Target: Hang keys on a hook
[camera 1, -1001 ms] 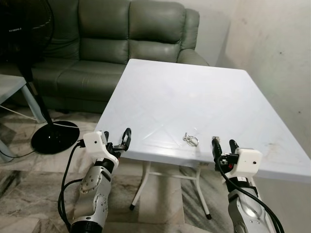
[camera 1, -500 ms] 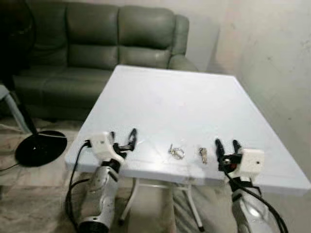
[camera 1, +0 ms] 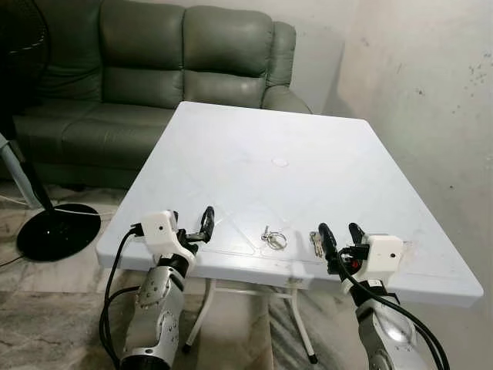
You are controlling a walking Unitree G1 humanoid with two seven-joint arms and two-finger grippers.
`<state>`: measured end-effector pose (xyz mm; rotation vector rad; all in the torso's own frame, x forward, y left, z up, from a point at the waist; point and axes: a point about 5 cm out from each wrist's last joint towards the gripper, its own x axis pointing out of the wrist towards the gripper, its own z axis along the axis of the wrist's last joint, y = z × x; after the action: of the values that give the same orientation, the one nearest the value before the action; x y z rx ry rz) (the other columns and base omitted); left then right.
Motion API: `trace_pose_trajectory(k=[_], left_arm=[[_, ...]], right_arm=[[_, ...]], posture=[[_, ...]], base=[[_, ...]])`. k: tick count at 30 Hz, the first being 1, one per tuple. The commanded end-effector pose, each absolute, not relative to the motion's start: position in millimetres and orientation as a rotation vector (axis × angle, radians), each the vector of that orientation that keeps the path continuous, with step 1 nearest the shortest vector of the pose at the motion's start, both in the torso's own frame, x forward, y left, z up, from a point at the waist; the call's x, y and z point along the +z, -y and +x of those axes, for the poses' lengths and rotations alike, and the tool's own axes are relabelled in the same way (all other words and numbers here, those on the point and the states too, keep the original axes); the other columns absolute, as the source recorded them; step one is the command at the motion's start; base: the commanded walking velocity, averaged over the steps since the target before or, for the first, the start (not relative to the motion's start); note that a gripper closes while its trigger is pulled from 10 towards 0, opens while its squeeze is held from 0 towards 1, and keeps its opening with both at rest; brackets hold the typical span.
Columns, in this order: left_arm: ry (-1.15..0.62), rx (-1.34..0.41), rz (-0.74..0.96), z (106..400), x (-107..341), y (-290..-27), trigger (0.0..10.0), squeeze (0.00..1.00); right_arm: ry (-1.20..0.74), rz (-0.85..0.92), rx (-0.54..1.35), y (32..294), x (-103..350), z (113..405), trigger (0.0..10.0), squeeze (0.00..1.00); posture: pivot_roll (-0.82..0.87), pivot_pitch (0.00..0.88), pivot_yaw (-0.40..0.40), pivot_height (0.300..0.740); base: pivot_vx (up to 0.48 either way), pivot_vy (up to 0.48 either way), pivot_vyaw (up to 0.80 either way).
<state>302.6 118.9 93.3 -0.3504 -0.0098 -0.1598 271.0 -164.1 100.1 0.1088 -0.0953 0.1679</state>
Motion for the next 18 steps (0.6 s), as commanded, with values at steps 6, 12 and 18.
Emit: trace_pose_trajectory(k=[6, 12, 18], left_arm=[[-0.021, -0.234, -0.289, 291.9, 84.6, -108.0, 10.0, 0.00], [-0.037, -0.296, -0.264, 281.7, 82.1, -97.6, 10.0, 0.00], [-0.028, -0.333, -0.249, 274.9, 87.5, -90.6, 10.0, 0.00]], right_arm=[[0.079, 0.053, 0.300, 160.8, 103.7, 280.2, 10.0, 1.00], [0.070, 0.000, 0.401, 156.8, 109.1, 300.1, 10.0, 1.00], [0.004, -0.038, 0.512, 143.7, 109.8, 320.8, 10.0, 0.00]], posture=[[0.00, 0.042, -0.085, 0.740], [0.01, 0.058, -0.092, 0.740], [0.04, 0.083, -0.100, 0.740]], base=[[0.000, 0.000, 0.00], [0.000, 0.000, 0.00], [0.000, 0.000, 0.00]])
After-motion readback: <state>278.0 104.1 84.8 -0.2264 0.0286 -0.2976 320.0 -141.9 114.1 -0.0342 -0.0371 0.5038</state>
